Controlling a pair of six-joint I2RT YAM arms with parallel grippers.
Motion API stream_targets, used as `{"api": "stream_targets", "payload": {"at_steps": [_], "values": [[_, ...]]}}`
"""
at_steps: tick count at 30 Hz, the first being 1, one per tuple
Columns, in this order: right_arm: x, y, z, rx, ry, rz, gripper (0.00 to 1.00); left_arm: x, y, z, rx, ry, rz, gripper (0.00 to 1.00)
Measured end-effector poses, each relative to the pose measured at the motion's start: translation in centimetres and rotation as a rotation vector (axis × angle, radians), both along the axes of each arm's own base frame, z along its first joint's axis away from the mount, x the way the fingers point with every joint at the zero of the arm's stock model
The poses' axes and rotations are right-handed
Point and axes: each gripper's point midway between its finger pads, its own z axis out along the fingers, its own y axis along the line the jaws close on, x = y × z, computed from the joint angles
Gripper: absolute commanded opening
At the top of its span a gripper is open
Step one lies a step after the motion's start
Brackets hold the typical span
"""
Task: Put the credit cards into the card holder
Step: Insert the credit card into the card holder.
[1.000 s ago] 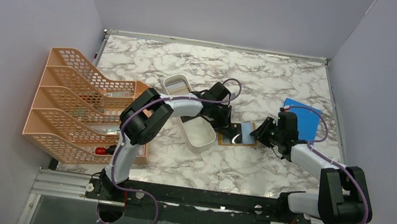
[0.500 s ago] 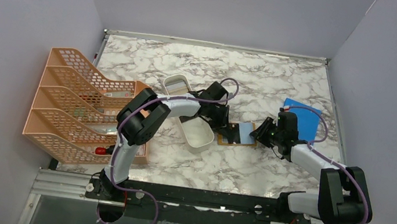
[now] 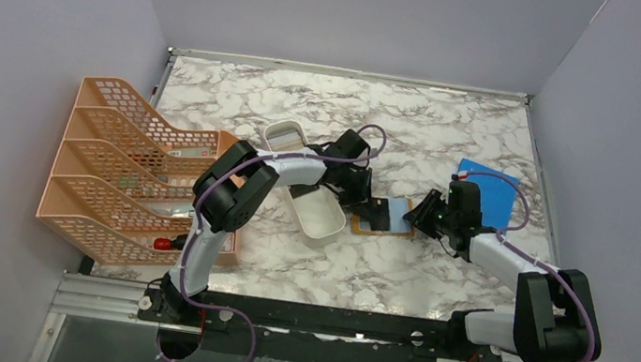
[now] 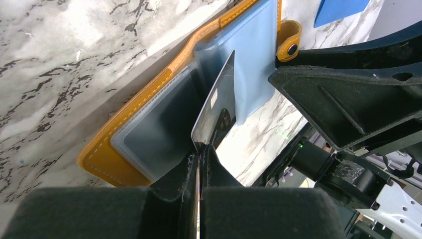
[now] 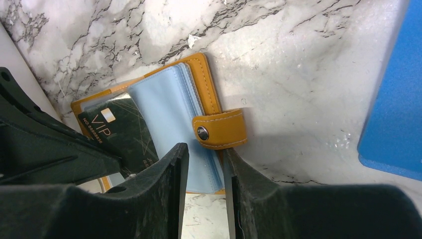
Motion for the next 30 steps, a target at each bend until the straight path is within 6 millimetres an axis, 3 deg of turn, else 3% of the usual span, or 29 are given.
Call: {"api": "stream_targets", "payload": {"at_steps": [7, 13, 18, 26, 30], "values": [[-0.01, 0.04, 0.01, 0.001, 0.000, 0.002, 0.39, -0.01, -0.03, -0.09, 0.002, 0.010, 0.004, 0.20], [-0.07, 0.19, 0.06, 0.008, 0.001, 0.009, 0.39, 0.02, 0.00, -0.16, 0.005, 0.010, 0.008, 0.23], [-0.08, 0.22, 0.07, 0.010, 0.001, 0.010, 0.39, 0.20, -0.31, -0.21, -0.019, 0.009, 0.025, 0.20], [-0.08, 0.22, 0.06, 0.009, 0.001, 0.010, 0.39, 0.28, -0.54, -0.35, -0.049, 0.008, 0.052, 0.00], [-0.11, 0.20, 0.09, 0.008, 0.000, 0.011, 0.39, 0.01, -0.35, 0.07, -0.049, 0.013, 0.056, 0.00]]}}
